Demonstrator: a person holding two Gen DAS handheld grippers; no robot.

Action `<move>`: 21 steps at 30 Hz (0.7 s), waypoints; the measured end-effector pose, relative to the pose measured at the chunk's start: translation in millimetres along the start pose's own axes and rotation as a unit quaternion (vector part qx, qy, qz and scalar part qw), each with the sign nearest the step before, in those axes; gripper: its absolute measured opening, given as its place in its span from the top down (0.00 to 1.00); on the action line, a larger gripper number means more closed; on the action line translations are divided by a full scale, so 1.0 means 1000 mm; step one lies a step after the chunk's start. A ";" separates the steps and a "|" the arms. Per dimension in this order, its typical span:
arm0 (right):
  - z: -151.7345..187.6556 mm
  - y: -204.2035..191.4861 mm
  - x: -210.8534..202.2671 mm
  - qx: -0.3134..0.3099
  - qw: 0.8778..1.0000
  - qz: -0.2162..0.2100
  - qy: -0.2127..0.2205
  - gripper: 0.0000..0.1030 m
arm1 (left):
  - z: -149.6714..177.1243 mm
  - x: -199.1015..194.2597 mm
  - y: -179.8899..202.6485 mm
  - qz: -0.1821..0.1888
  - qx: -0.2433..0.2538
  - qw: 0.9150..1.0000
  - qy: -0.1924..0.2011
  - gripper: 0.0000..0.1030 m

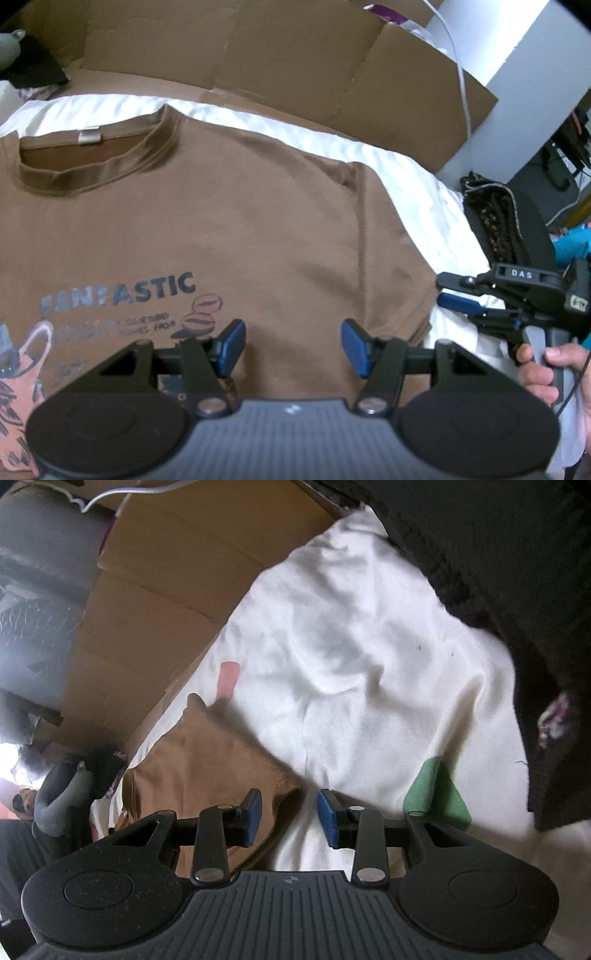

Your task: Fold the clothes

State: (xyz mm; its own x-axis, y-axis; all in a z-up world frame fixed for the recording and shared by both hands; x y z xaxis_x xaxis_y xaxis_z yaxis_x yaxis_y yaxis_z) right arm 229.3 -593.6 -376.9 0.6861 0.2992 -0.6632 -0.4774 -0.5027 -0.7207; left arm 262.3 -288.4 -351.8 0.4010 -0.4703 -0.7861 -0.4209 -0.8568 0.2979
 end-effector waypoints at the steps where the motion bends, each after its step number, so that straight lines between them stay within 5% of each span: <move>1: -0.001 0.000 0.002 0.002 1.000 -0.002 -0.001 0.63 | 0.000 0.000 -0.002 -0.001 -0.002 1.000 0.000 0.41; 6: -0.002 -0.003 0.010 -0.010 1.000 -0.001 -0.006 0.68 | -0.009 -0.004 -0.003 0.000 0.001 1.000 0.009 0.42; 8: -0.003 -0.004 0.011 -0.012 1.000 0.004 -0.010 0.96 | -0.018 -0.006 -0.001 0.004 0.008 1.000 0.013 0.42; 10: -0.004 -0.006 0.008 -0.008 1.000 0.001 -0.010 0.98 | -0.033 -0.004 0.003 0.008 0.016 1.000 0.018 0.50; 12: -0.007 -0.013 0.000 -0.010 1.000 -0.011 -0.001 0.99 | -0.048 -0.003 0.007 0.012 0.023 0.999 0.024 0.75; 14: -0.014 -0.022 -0.009 -0.012 1.000 -0.023 0.011 0.99 | -0.063 0.001 0.013 0.014 0.025 0.999 0.027 0.88; 21: -0.031 -0.047 -0.034 -0.026 0.998 -0.050 0.036 1.00 | -0.112 0.031 0.032 0.020 0.055 0.998 0.029 0.96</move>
State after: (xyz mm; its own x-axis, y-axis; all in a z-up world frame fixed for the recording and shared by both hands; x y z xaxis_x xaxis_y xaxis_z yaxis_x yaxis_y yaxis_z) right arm 245.7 -604.9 -314.0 0.7678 0.2914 -0.5707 -0.3765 -0.5154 -0.7698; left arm 352.7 -353.9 -306.5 0.4277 -0.5178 -0.7409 -0.5224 -0.8105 0.2648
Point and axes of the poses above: each gripper's, at about its wrist camera, not at the fingertips, and x roughly the way its jaws point, y to its right, z to its underside, the point moved 5 cm from there along x, roughly the way its jaws point, and after that the axes turned 6 degrees about x, right-handed, at the moved point
